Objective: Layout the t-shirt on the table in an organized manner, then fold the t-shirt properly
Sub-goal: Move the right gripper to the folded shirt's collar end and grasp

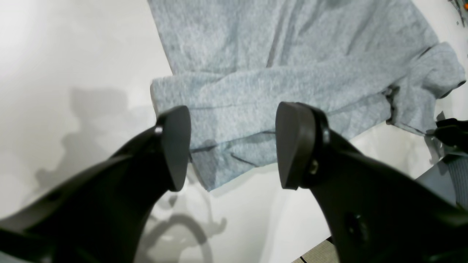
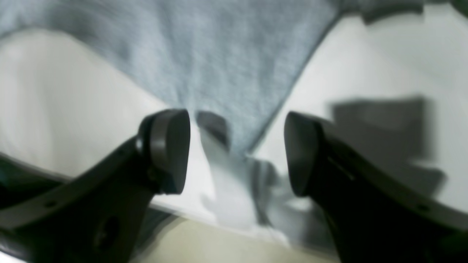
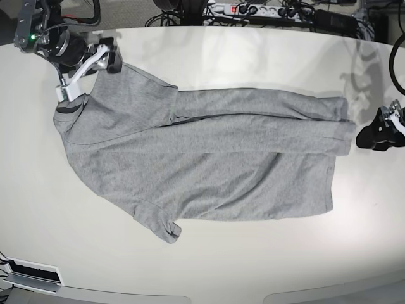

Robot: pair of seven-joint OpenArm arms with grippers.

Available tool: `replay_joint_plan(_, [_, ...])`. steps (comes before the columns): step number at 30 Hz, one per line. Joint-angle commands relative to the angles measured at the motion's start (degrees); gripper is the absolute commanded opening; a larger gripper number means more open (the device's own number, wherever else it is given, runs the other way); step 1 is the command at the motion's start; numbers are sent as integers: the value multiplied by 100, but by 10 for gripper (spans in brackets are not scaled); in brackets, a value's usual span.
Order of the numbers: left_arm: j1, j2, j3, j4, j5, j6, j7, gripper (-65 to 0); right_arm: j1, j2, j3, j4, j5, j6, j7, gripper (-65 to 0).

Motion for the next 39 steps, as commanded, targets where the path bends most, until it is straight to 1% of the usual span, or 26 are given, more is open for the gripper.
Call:
replay_joint_plan(1, [-79, -157, -66, 76, -118, -32, -107, -275, 129, 33, 0, -160, 59, 103, -131, -228])
replay_joint_plan(3, [-79, -157, -66, 76, -136, -32, -107, -275, 264, 33, 0, -415, 553, 468, -450, -237])
replay_joint_plan(4, [-79, -157, -66, 76, -133, -32, -107, -275, 313, 31, 0, -444, 861, 723, -667, -260])
replay_joint_plan(5, [-79, -157, -66, 76, -133, -32, -107, -275, 337, 33, 0, -435, 1143, 942, -831, -298])
replay_joint_plan(6, [-79, -157, -66, 76, -131, -32, -105, -275, 382, 33, 0, -407, 1392, 1158, -955, -356])
replay_joint_plan(7, [-79, -157, -66, 76, -133, -32, -105, -275, 426, 33, 0, -380, 1537, 1318, -1038, -435])
replay_joint_plan(8, [-79, -157, -66, 76, -133, -32, -105, -275, 496, 33, 0, -345, 1587, 1387, -1080, -531])
replay_joint_plan(9, [-79, -157, -66, 76, -138, -32, -107, -275, 573, 33, 0, -308, 1582, 1387, -1102, -628])
replay_joint_plan(10, [-81, -157, -66, 76, -136, -32, -109, -275, 658, 35, 0, -275, 1580, 1387, -1137, -650])
replay_joint_plan(13, [-79, -157, -66, 76, -138, -32, -109, -275, 962, 63, 0, -166, 1541, 1387, -1180, -650])
replay_joint_plan(15, [-76, -157, -66, 76, -133, -32, -98, -275, 1154, 103, 7, -70, 1545, 1387, -1309, -650])
replay_joint_plan(17, [-79, -160, -66, 76, -131, -32, -59, -275, 1294, 136, 7, 13, 1565, 1387, -1617, -650])
replay_joint_plan(20, [-79, -160, -66, 76, -136, -32, -66, -275, 1475, 136, 7, 70, 1565, 1387, -2243, -650])
replay_joint_plan(21, [-79, -160, -66, 76, -136, -32, -68, -275, 1528, 138, 7, 70, 1565, 1387, -2411, -647])
replay_joint_plan(22, [-79, -157, -66, 76, -136, -32, -68, -275, 1552, 153, 7, 70, 1565, 1387, -2503, -578])
replay_joint_plan(25, [-79, -157, -66, 76, -136, -32, -66, -275, 1534, 260, 7, 68, 1554, 1387, -2463, -339])
replay_joint_plan(26, [-79, -157, -66, 76, -136, -32, -68, -275, 1530, 297, 7, 68, 1532, 1387, -2465, -278])
replay_joint_plan(27, [-79, -157, -66, 76, -136, -32, -68, -275, 1519, 341, 7, 68, 1469, 1331, -2468, -236])
replay_joint_plan(28, [-79, -157, -66, 76, -133, -32, -66, -275, 1519, 358, 11, 68, 1296, 1161, -2472, -212])
replay_joint_plan(31, [-79, -157, -66, 76, -133, -32, -66, -275, 1513, 363, 98, 68, 570, 590, -2437, -209])
replay_joint_plan(33, [-79, -157, -66, 76, -133, -32, -66, -275, 1443, 361, 216, 63, 444, 332, -2271, -209])
replay_joint_plan(37, [-79, -157, -66, 76, -133, -32, -66, -275, 1102, 350, 407, 24, 455, 85, -1617, -211])
replay_joint_plan(39, [-79, -157, -66, 76, -138, -32, -66, -275, 909, 339, 409, -42, 372, 72, -1349, -211])
